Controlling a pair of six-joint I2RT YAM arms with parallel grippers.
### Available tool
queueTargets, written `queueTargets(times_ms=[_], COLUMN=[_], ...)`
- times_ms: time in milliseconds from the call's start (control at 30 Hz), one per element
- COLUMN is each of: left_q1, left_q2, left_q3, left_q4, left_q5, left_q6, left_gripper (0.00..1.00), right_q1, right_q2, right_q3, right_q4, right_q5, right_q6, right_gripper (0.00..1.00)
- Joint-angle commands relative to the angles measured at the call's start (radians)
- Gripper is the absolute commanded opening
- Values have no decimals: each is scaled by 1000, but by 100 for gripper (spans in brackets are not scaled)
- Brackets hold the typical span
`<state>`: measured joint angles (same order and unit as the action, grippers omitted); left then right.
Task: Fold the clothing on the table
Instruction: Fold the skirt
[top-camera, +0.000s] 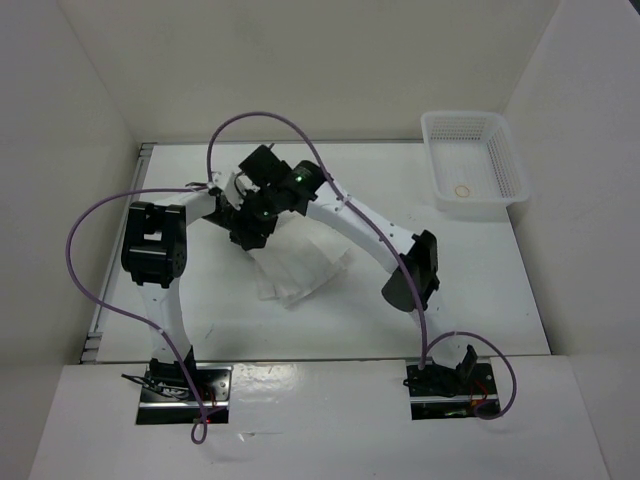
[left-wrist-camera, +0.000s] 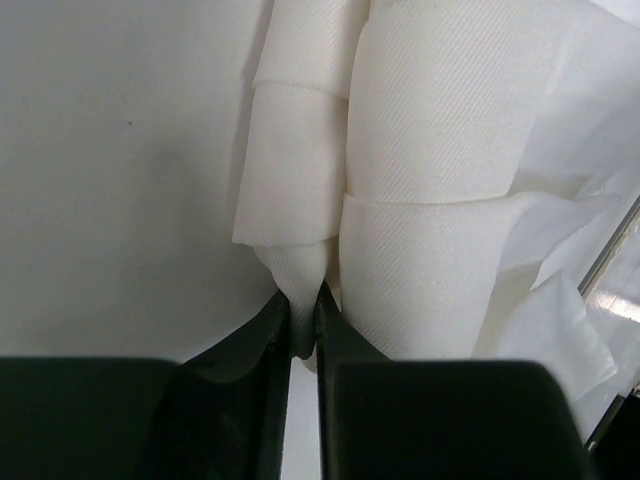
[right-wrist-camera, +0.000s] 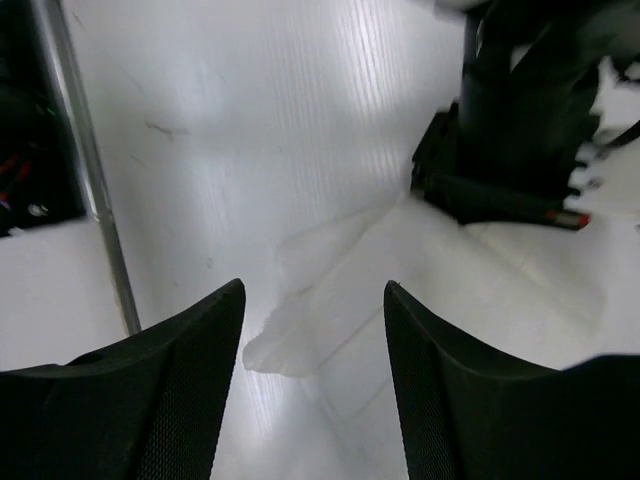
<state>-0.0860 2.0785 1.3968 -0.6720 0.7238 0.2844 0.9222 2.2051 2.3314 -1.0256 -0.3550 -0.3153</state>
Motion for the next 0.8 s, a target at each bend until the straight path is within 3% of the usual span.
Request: queueTargets(times_ms=[0,33,100,267,300,433,567,767], left_q1=[3,3,48,225,254,315,197,13], left_q2=[-27,-38,-78,-187,-248,-454,-625,-545], left_q3=[1,1,1,-10,-10,-21,-68,-125], left_q4=[-3,-12,-23,-110,-123,-146,-156,-179], left_q5=[32,32,45,55,43,-58,-94,-86], left_q6=[1,1,10,47,47,65,65,104], left_gripper=[12,29,46,80,90,99,100,99], right_q1=[-48,-63,-124,-295,-354,-510,-628,-723], right_q2=[27,27,6,-192,-290,-539,-734,-907], right_q3=[173,246,266,-60,-205,-553,-861,-1070], right_q4=[-122,-151,-194,-107,-76,76,173,236], right_q5=[-139,-139,-139,-139,-139,-93,-33,-19], right_q6=[-21,-39,-57,-87,-87,-87,-74,-45], right_gripper=[63,65,65,66,66,77,80,81])
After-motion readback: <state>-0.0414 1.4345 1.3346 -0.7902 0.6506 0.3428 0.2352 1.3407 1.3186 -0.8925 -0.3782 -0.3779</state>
